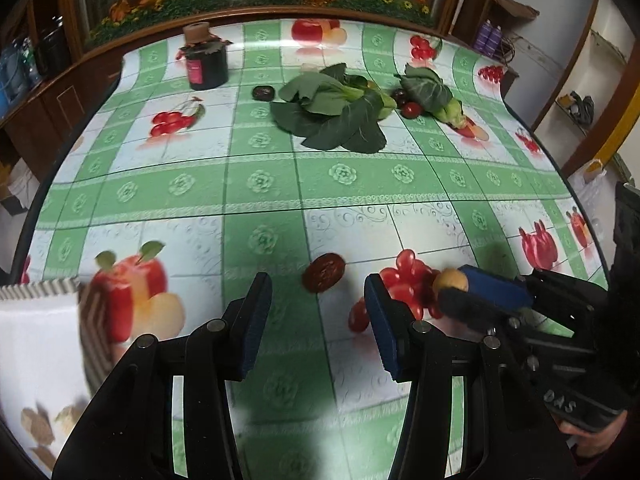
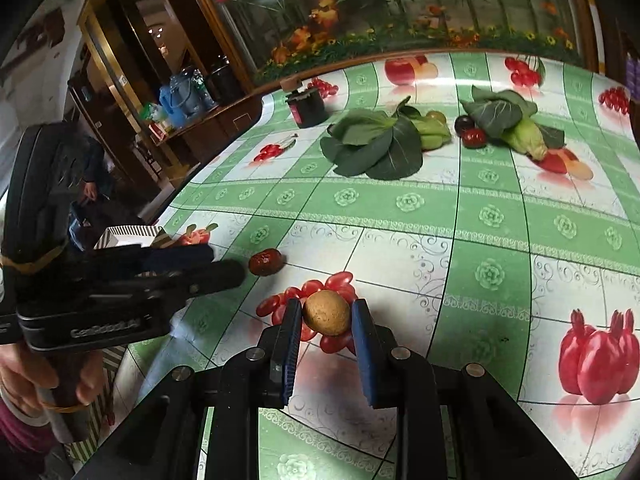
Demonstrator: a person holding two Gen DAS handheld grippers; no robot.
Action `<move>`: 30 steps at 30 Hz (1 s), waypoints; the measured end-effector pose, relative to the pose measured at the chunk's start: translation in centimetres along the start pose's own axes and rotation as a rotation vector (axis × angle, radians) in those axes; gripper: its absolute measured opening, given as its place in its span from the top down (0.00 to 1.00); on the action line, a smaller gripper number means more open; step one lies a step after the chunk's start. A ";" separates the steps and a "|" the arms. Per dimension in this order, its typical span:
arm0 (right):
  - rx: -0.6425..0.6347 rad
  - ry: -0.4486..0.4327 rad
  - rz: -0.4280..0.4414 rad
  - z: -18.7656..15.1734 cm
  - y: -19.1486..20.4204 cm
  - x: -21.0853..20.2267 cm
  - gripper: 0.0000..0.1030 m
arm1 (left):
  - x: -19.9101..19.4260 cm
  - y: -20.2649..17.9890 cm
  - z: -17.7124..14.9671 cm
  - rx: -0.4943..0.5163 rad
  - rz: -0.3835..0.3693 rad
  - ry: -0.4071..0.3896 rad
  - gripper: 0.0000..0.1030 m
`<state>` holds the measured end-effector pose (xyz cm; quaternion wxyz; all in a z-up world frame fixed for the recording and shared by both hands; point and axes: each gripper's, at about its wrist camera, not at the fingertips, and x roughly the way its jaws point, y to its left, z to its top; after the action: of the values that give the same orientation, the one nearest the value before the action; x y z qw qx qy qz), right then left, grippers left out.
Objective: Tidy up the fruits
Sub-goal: 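Grasp a red date with the left tool while the right tool grasps a tan round fruit, then carry the red date and the tan round fruit over the tray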
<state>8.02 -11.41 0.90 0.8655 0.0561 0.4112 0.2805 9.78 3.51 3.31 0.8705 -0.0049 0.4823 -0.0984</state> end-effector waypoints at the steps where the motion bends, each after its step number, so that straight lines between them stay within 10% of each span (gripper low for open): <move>1: 0.000 0.004 0.001 0.0 0.0 0.1 0.76 | 0.5 -0.2 0.1 0.012 -0.001 0.008 0.54; 6: 0.006 -0.001 0.006 0.0 -0.2 0.0 0.76 | 2.2 -0.3 0.2 0.027 -0.007 0.028 0.57; 9: -0.003 -0.001 -0.001 0.0 -0.2 0.0 0.76 | 2.3 -0.1 0.0 0.036 0.002 0.011 0.76; 30: -0.078 0.010 0.077 -1.0 5.2 0.0 0.76 | -8.4 2.3 -7.3 0.004 0.185 -0.112 0.76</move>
<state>4.99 -7.16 1.95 0.8535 0.0366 0.4017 0.3299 -0.34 7.87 6.24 0.9015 0.0357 0.4310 -0.0181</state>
